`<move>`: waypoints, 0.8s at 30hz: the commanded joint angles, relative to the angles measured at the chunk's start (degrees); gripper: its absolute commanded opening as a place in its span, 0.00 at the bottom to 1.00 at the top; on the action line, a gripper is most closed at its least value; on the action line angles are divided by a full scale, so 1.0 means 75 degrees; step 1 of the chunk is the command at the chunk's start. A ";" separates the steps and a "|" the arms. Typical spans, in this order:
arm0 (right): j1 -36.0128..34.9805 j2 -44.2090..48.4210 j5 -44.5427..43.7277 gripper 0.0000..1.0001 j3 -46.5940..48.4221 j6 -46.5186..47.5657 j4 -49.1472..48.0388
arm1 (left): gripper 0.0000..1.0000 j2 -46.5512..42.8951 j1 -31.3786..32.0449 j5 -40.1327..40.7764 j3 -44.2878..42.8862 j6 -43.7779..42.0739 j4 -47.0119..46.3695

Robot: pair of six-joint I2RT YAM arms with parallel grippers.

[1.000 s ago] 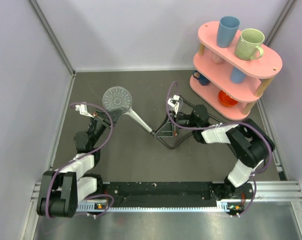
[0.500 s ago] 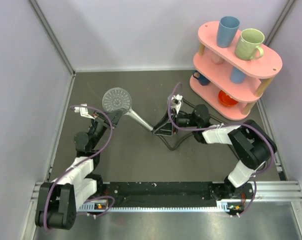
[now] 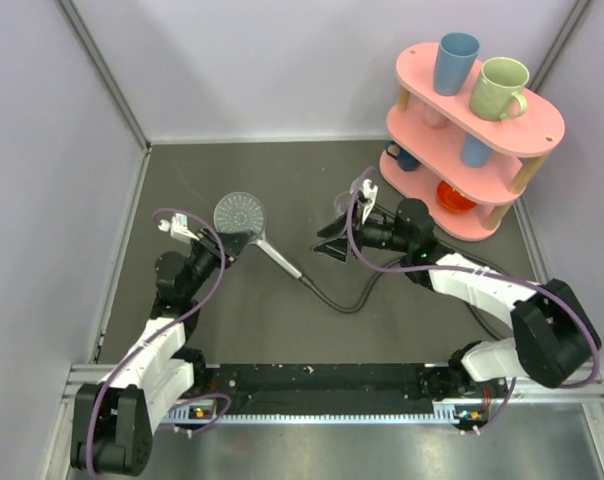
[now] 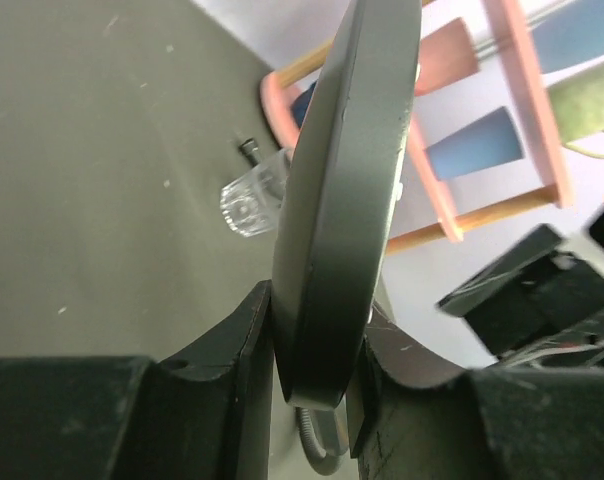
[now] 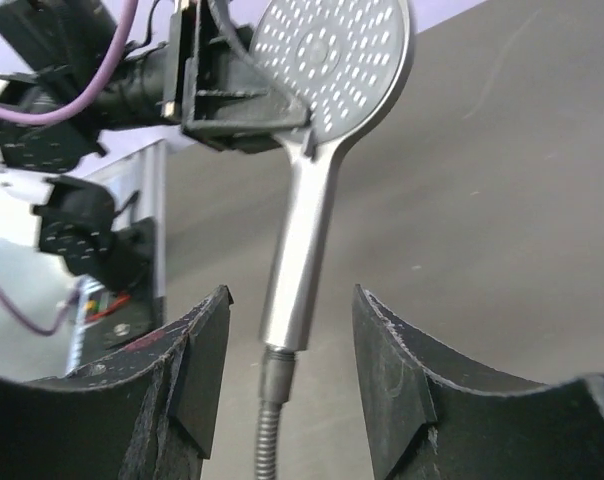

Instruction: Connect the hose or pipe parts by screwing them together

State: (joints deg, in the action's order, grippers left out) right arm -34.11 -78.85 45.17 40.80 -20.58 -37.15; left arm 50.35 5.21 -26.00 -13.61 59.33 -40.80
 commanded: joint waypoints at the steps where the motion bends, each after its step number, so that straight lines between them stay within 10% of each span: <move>1: -0.0233 0.0761 -0.1368 0.53 0.0420 0.2155 0.1996 | 0.00 -0.0560 0.0020 0.0501 -0.0669 -0.0329 0.1811; 24: -0.3702 0.0189 -0.5963 0.59 0.0818 0.5743 0.2867 | 0.00 -0.2073 0.0043 0.2576 -0.2088 0.0140 0.5650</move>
State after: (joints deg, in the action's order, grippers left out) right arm -60.23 -76.25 4.84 43.35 18.72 -14.70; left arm 35.27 5.37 -7.79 -26.09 58.67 2.68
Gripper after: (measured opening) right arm 0.593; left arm 0.322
